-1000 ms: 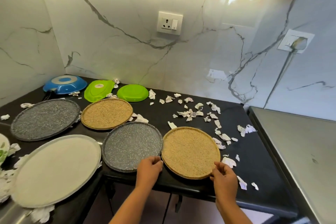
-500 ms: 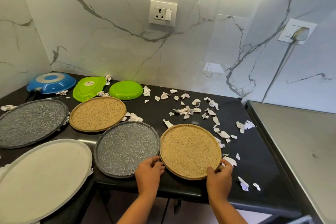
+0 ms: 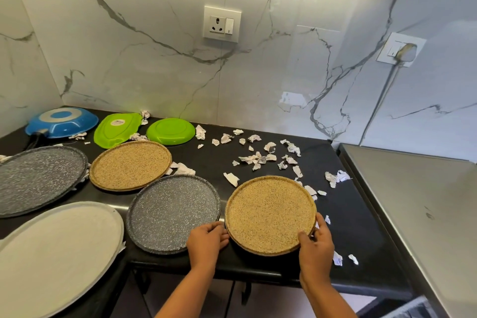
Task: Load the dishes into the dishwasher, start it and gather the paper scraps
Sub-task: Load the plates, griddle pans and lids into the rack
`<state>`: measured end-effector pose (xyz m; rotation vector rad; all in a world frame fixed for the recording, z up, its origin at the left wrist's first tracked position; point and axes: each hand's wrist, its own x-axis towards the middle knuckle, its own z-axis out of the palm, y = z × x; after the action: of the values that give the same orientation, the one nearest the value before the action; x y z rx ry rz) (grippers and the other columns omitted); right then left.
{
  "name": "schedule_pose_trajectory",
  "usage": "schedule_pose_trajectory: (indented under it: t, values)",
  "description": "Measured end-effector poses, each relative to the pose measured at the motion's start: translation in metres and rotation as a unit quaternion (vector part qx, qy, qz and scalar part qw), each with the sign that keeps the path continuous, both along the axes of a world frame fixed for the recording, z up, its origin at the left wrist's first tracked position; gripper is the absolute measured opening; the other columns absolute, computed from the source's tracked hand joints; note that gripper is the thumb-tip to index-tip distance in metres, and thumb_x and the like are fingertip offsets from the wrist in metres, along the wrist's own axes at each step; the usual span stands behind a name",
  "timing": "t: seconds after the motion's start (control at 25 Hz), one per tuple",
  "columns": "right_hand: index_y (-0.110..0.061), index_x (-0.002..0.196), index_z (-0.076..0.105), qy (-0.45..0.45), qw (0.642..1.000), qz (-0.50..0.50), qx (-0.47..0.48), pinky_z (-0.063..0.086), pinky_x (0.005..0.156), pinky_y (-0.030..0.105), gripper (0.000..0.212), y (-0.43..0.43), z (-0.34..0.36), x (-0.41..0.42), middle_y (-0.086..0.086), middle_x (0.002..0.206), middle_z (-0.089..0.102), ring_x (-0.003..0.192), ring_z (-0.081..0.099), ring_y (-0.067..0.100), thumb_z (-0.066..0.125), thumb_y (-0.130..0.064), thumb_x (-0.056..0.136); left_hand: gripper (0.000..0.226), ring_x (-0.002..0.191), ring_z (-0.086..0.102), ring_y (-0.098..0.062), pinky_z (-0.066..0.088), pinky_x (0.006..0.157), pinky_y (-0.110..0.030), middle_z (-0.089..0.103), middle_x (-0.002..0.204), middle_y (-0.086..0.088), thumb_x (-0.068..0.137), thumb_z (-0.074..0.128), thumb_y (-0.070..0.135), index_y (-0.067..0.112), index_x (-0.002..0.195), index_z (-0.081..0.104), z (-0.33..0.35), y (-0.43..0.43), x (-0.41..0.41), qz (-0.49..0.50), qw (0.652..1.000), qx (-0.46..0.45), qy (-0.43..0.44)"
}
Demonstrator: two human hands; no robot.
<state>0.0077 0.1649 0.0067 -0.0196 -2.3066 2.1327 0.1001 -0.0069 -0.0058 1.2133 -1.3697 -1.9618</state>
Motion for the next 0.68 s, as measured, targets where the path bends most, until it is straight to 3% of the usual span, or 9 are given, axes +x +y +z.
schedule_pose_trajectory:
  t: [0.12, 0.2, 0.32, 0.44, 0.52, 0.68]
  values:
    - [-0.014, 0.139, 0.041, 0.012, 0.999, 0.006, -0.051, 0.05, 0.092, 0.046, 0.055, 0.011, 0.012, -0.005, 0.005, 0.12, 0.057, 0.108, 0.058, 0.025, 0.049, 0.008, 0.089, 0.014, 0.075, 0.067, -0.027, 0.059, 0.064, -0.028, 0.069, 0.081, -0.017, 0.092, 0.051, -0.001, -0.002, 0.094, 0.064, 0.007, 0.001, -0.005, -0.049, 0.997, 0.045, 0.043]
    - [-0.014, 0.137, 0.043, 0.008, 0.997, 0.014, -0.079, 0.048, 0.094, 0.043, 0.053, 0.018, 0.018, -0.006, 0.007, 0.125, 0.057, 0.11, 0.057, 0.023, 0.047, 0.008, 0.09, 0.02, 0.076, 0.065, -0.026, 0.056, 0.074, -0.038, 0.069, 0.082, -0.014, 0.096, 0.044, 0.001, -0.003, 0.097, 0.064, 0.012, 0.003, -0.008, -0.076, 0.995, 0.037, 0.054]
    - [-0.017, 0.137, 0.043, 0.015, 0.996, 0.029, -0.082, 0.049, 0.095, 0.046, 0.052, 0.026, 0.023, -0.003, 0.008, 0.124, 0.06, 0.11, 0.059, 0.021, 0.048, 0.006, 0.091, 0.026, 0.076, 0.062, -0.023, 0.052, 0.076, -0.04, 0.068, 0.082, -0.012, 0.098, 0.039, 0.003, 0.002, 0.093, 0.065, 0.023, 0.007, -0.011, -0.081, 0.995, 0.015, 0.061]
    - [-0.017, 0.138, 0.04, 0.02, 0.995, 0.034, -0.092, 0.055, 0.082, 0.027, 0.052, 0.039, 0.031, 0.002, 0.006, 0.117, 0.062, 0.101, 0.061, 0.011, 0.048, 0.004, 0.091, 0.029, 0.073, 0.061, -0.022, 0.051, 0.074, -0.038, 0.068, 0.077, -0.01, 0.097, 0.039, 0.0, 0.005, 0.086, 0.066, 0.031, 0.013, -0.015, -0.081, 0.993, 0.01, 0.081]
    - [-0.016, 0.137, 0.042, 0.025, 0.995, 0.028, -0.091, 0.055, 0.076, 0.019, 0.051, 0.051, 0.036, 0.005, 0.005, 0.116, 0.063, 0.1, 0.06, 0.008, 0.049, 0.004, 0.091, 0.026, 0.073, 0.061, -0.022, 0.051, 0.075, -0.04, 0.068, 0.078, -0.011, 0.097, 0.04, 0.0, 0.0, 0.092, 0.065, 0.03, 0.021, -0.023, -0.091, 0.993, 0.004, 0.08]
    - [-0.016, 0.136, 0.043, 0.02, 0.996, -0.008, -0.085, 0.049, 0.086, 0.028, 0.052, 0.087, 0.037, 0.009, 0.006, 0.121, 0.061, 0.108, 0.059, 0.017, 0.05, 0.007, 0.09, 0.024, 0.074, 0.058, -0.021, 0.049, 0.073, -0.036, 0.066, 0.082, -0.012, 0.096, 0.041, -0.001, 0.002, 0.096, 0.064, 0.025, 0.047, -0.042, -0.122, 0.989, 0.014, 0.078]
